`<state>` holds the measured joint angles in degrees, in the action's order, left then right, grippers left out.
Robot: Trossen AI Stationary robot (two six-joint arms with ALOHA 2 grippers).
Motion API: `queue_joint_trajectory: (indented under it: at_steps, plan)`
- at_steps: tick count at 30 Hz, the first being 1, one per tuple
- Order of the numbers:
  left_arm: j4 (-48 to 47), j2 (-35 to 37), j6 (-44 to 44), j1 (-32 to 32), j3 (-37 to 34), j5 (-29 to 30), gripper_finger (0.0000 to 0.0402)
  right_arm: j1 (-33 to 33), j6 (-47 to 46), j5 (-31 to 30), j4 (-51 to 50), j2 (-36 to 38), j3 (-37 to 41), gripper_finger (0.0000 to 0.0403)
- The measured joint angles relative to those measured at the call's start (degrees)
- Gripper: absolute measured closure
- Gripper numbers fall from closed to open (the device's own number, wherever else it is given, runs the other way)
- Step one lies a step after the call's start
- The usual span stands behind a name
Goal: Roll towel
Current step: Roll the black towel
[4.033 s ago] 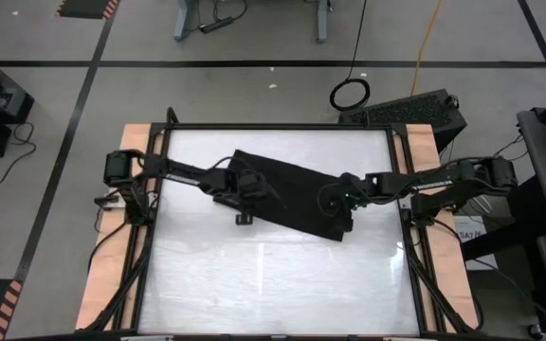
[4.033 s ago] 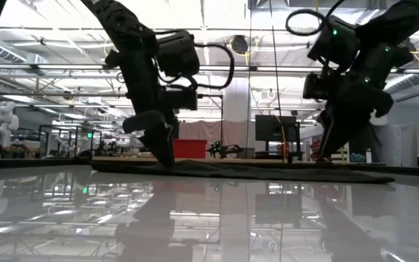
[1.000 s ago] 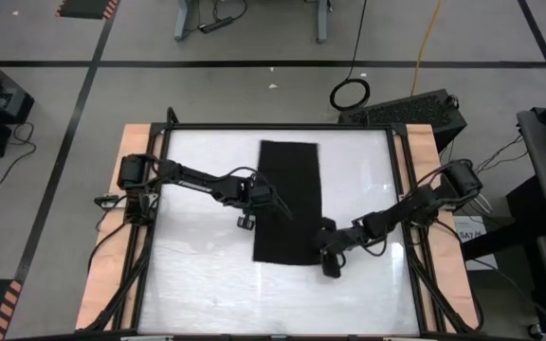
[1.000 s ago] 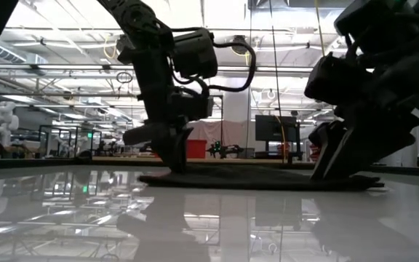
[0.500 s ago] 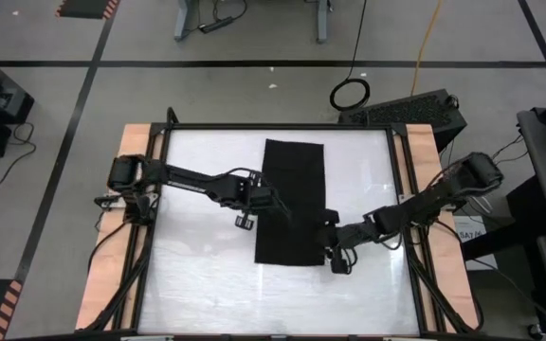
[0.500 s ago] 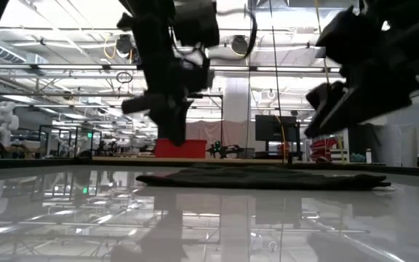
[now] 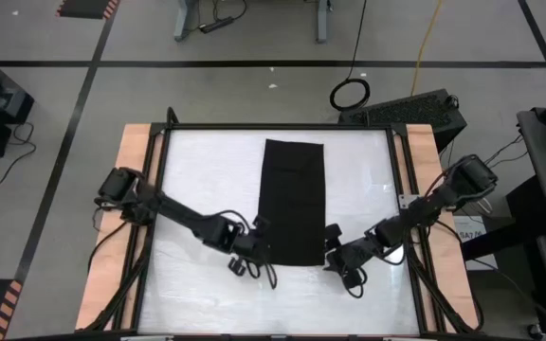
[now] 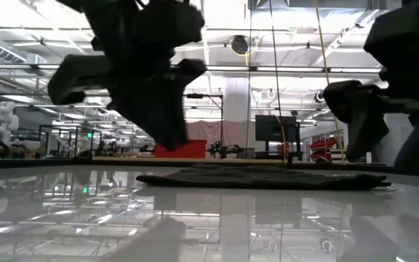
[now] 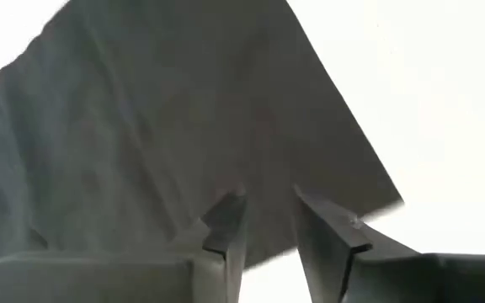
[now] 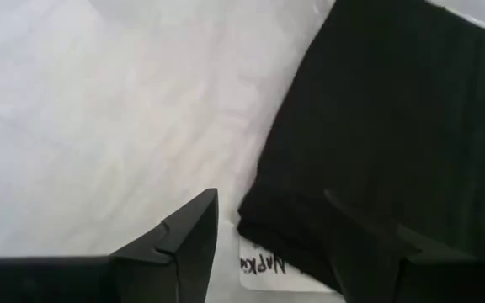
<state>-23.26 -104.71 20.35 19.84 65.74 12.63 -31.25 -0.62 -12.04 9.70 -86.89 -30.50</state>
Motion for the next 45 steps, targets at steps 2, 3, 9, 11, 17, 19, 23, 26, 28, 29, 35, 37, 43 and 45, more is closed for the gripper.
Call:
queue_joint_trajectory:
  at_steps: [2,3,9,11,17,19,23,26,28,29,35,37,43,45]
  plan:
    - [1.33,-0.40,-0.11,0.88,-0.94,0.35,0.0282,-0.10,0.05,-0.06,0.41,-0.93,0.00,0.0207]
    - [3.06,-0.84,-0.32,1.06,-1.29,0.37,0.0272,-0.09,0.04,-0.09,0.44,-1.04,0.00,0.0208]
    - [7.51,-1.98,-2.15,1.13,-4.15,0.20,0.0212,-0.04,0.43,-0.48,2.32,-1.03,-0.04,0.0221]
    - [8.99,-2.77,-2.49,1.13,-4.23,-0.35,0.0205,-0.04,0.46,-0.48,2.17,-1.03,-0.04,0.0227]
    - [13.37,-5.66,-2.05,1.13,-3.85,-0.67,0.0214,-0.04,0.44,-0.46,1.58,-1.03,-0.04,0.0242]
    - [13.25,-6.12,-2.06,1.13,-3.81,-0.84,0.0222,0.01,-0.04,-0.46,1.34,-1.27,-0.06,0.0246]
    - [12.87,-5.51,-2.04,1.18,-3.94,-0.26,0.0234,0.01,-0.17,-0.46,1.25,-1.93,-0.07,0.0252]
    - [11.21,-3.55,-2.06,1.25,-4.25,1.20,0.0235,0.01,-0.17,-0.23,1.09,-2.01,-0.04,0.0255]
    - [10.99,-1.94,-2.66,1.52,-4.31,1.75,0.0235,0.01,-0.12,-0.24,1.29,-1.77,-0.04,0.0255]
    - [11.18,-0.96,-3.17,1.77,-4.31,2.04,0.0235,0.01,0.05,-0.35,1.25,-1.59,-0.04,0.0254]
    - [11.84,1.31,-3.55,4.04,-4.18,1.19,0.0236,0.01,0.20,-1.35,-0.24,-1.51,-0.07,0.0245]
    - [12.04,0.94,-3.89,4.40,-4.16,-1.13,0.0236,0.01,0.13,-1.35,-1.34,-1.51,-0.07,0.0241]
    - [12.70,-3.24,-4.93,4.22,-4.20,-1.86,0.0236,0.01,-0.17,-1.22,-2.82,-1.51,-0.07,0.0242]
    - [13.54,-4.41,-4.98,3.94,-4.14,-2.00,0.0236,0.01,-0.26,-1.16,-3.02,-1.51,-0.08,0.0247]
